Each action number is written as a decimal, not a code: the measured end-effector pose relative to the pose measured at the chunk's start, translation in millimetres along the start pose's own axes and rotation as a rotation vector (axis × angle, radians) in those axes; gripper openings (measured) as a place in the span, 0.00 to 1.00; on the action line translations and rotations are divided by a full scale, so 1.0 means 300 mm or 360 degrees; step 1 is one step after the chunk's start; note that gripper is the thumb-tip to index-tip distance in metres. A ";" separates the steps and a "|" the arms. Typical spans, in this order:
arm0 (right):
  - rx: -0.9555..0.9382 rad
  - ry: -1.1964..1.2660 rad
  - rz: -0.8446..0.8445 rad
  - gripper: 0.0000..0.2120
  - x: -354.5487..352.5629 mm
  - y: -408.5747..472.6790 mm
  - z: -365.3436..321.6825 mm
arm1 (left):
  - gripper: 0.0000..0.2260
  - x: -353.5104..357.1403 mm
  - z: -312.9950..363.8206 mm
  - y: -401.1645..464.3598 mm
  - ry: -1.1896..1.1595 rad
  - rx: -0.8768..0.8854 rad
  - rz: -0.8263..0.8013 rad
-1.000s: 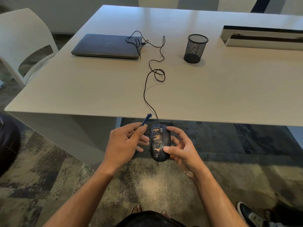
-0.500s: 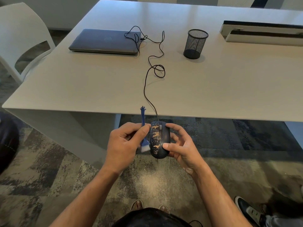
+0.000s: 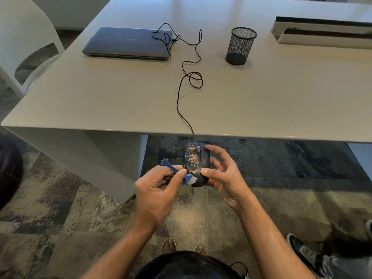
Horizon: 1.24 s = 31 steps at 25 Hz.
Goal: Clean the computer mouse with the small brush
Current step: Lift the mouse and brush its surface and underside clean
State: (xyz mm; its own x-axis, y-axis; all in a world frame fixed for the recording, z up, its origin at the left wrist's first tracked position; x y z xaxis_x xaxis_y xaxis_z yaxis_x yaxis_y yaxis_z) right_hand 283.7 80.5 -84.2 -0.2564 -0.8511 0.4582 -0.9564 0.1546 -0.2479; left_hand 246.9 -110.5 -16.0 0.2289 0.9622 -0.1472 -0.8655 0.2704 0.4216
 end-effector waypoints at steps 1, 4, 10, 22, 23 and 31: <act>0.0002 0.0003 0.0008 0.30 -0.001 -0.001 0.001 | 0.02 -0.020 -0.009 0.002 0.0012 0.0009 0.0035; 0.0013 0.0042 0.0016 0.30 0.001 -0.004 0.003 | 0.03 -0.070 -0.046 0.001 -0.0034 -0.0073 0.0171; 0.0025 0.0040 0.0018 0.30 0.007 -0.009 0.002 | 0.06 -0.061 -0.026 -0.044 -0.0220 -0.0043 0.0122; 0.0047 0.0042 -0.0017 0.30 -0.003 -0.022 -0.001 | 0.03 -0.086 -0.067 -0.006 -0.0111 -0.0086 0.0225; 0.0050 0.0041 -0.0021 0.30 -0.002 -0.021 0.001 | 0.03 -0.094 -0.063 -0.005 -0.0130 -0.0082 0.0233; 0.0044 0.0018 -0.0023 0.29 0.006 -0.021 0.006 | 0.06 0.038 0.032 -0.043 0.0033 0.0255 -0.0168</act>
State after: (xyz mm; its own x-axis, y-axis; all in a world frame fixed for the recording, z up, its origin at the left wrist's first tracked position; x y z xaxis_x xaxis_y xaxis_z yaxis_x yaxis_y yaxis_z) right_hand 289.4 77.1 -83.3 -0.2442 -0.8473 0.4717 -0.9559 0.1283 -0.2643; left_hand 264.9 -102.7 -14.5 0.3041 0.9278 -0.2160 -0.7546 0.3730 0.5398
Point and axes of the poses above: each hand's wrist, its own y-axis towards the middle knuckle, its own x-axis out of the palm, z = x × y, the point moved 8 cm from there along y, towards the middle knuckle, and after that the axes turned 5 degrees about x, right-handed, at the moved point
